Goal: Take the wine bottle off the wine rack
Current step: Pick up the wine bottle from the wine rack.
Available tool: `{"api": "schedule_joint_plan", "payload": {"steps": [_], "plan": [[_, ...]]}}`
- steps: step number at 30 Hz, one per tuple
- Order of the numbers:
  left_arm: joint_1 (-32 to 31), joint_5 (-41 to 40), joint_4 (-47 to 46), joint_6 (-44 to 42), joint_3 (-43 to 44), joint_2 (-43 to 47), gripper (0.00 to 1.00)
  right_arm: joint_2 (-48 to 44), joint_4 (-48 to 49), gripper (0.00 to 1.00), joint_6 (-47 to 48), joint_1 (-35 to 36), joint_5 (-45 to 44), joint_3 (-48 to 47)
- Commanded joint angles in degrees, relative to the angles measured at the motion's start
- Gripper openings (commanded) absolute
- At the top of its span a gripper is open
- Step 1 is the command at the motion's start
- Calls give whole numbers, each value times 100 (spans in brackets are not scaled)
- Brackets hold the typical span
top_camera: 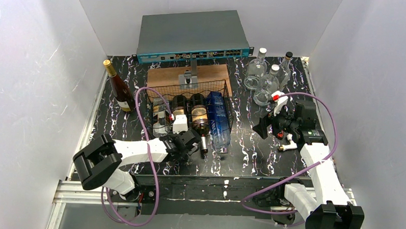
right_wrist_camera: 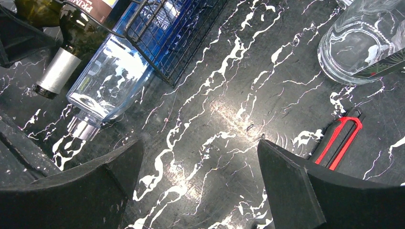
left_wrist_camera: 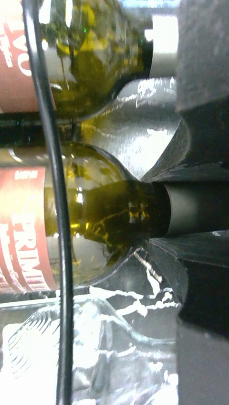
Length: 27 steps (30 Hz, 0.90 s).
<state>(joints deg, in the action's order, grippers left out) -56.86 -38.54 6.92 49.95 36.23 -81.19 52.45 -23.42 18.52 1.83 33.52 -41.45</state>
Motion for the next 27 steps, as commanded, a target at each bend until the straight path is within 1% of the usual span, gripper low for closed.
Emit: {"api": "schedule_joint_plan", "payload": {"steps": [1,3,5,10,21,27], "plan": [[-29,-258,124,62,-28,89,17,-68,189,98,108,-40,-8,2],[-28,-173,227,99,4,158,8,-81,189,98,108,-41,-12,5],[-27,-60,311,153,10,232,0,-78,189,99,108,-40,-12,6],[-156,99,568,360,4,445,0,-90,189,98,116,-41,-20,-3],[-801,57,1548,1104,25,1236,0,-107,195,98,124,-37,-21,-6],[-1050,108,1949,1341,112,1588,0,-120,189,98,130,-42,-29,-11]]}}
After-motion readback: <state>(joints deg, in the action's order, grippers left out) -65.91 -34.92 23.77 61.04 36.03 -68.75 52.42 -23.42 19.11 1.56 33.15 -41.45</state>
